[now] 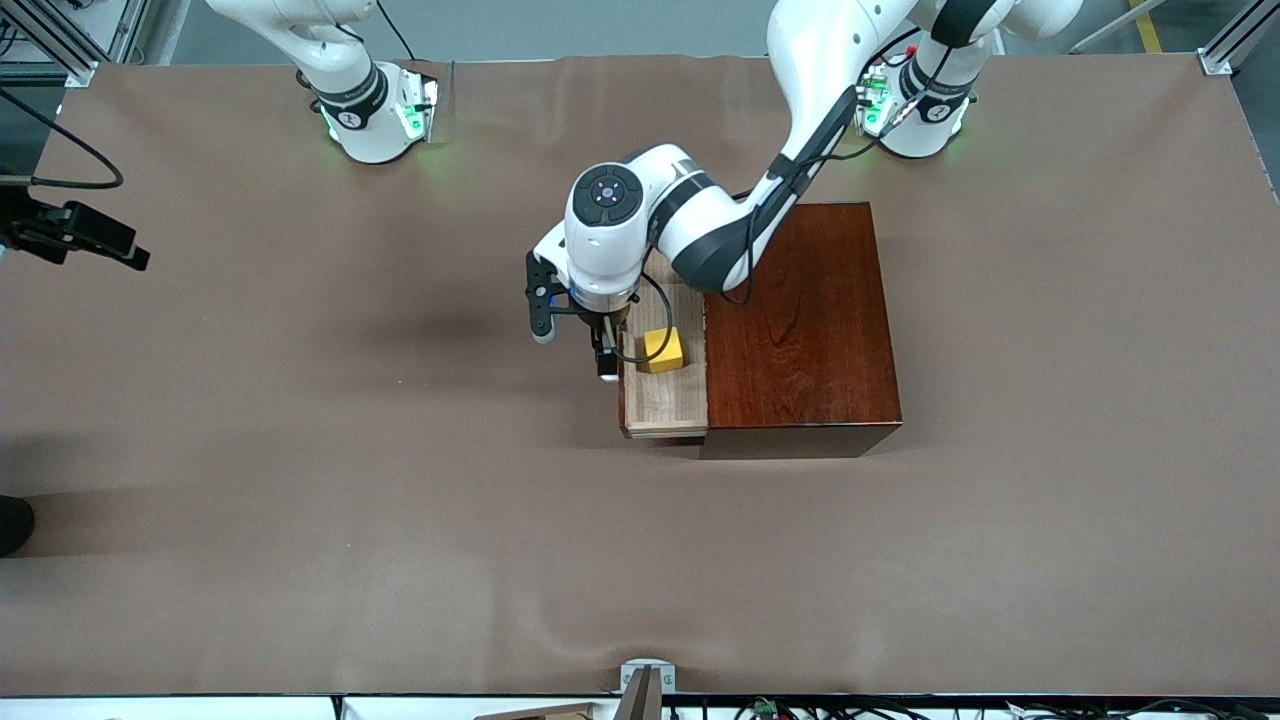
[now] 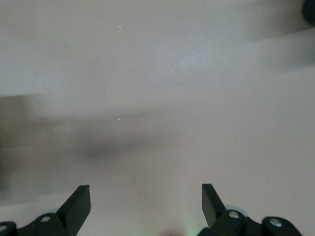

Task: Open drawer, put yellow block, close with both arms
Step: 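Push the drawer shut with the left gripper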

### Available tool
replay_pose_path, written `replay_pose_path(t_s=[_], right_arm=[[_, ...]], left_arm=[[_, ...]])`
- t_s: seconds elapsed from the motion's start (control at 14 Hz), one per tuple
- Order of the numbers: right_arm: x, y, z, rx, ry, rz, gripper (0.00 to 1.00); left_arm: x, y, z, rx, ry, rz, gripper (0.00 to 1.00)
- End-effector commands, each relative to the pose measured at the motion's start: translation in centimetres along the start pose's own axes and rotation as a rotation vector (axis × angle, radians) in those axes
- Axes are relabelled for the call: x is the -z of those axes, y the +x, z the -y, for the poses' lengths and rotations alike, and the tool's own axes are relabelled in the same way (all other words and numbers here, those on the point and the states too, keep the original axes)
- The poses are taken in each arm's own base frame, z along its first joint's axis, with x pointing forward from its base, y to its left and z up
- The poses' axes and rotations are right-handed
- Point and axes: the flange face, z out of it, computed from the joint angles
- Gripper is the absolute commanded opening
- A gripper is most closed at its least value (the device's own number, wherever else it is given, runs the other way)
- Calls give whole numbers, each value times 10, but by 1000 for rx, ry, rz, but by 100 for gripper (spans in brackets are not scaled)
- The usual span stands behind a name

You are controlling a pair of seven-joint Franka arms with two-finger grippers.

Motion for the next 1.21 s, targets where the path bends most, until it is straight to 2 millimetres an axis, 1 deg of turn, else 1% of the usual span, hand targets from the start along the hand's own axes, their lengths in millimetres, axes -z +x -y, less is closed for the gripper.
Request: replay_pose_path(t_s=[0.0, 0.07, 0.21, 0.43, 0.57, 0.64, 0.79, 1.0, 1.14], right_arm=[[18, -4, -6, 7, -15, -30, 100], [20, -4, -4, 5, -20, -33, 100], [26, -4, -6, 5, -23, -47, 100], [19, 0, -7, -10, -9, -32, 100], [20, 2, -6, -6, -9, -50, 100], [23, 4, -5, -4, -7, -74, 100], [24, 6, -5, -5, -6, -85, 100], [24, 6, -11, -16, -6, -85, 100], [26, 6, -6, -7, -6, -94, 100]], left_arm=[[3, 5, 1, -27, 20, 3, 100], [2, 2, 2, -28, 16, 22, 100], [5, -1, 2, -39, 18, 59, 100], [12, -7, 2, -34, 1, 92, 100], [13, -14, 6, -29, -6, 132, 100], [21, -17, 6, -37, 4, 159, 100], [30, -23, 5, -64, 36, 227, 100], [31, -31, 5, -68, 28, 288, 100], [29, -37, 6, -72, 27, 333, 100]])
